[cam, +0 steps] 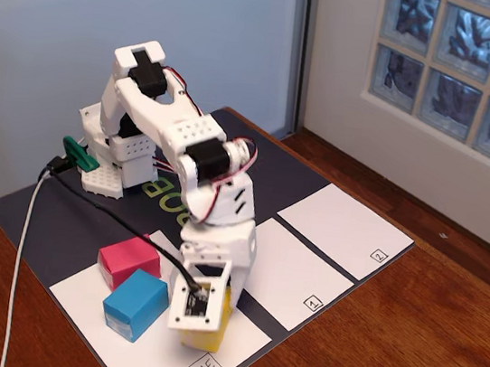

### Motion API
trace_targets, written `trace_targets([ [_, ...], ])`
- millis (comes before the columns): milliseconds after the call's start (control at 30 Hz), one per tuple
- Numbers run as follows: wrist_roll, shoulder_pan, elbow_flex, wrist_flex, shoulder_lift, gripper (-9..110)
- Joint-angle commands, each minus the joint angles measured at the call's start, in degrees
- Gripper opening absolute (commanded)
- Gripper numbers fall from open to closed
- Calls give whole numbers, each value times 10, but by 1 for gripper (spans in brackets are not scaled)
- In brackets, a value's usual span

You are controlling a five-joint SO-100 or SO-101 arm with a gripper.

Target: Move box yellow to zone 1

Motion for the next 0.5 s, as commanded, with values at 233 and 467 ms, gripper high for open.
trace_targets([
  [233, 19, -9, -26, -33, -25, 47],
  [467, 25, -13, -26, -36, -24, 43],
])
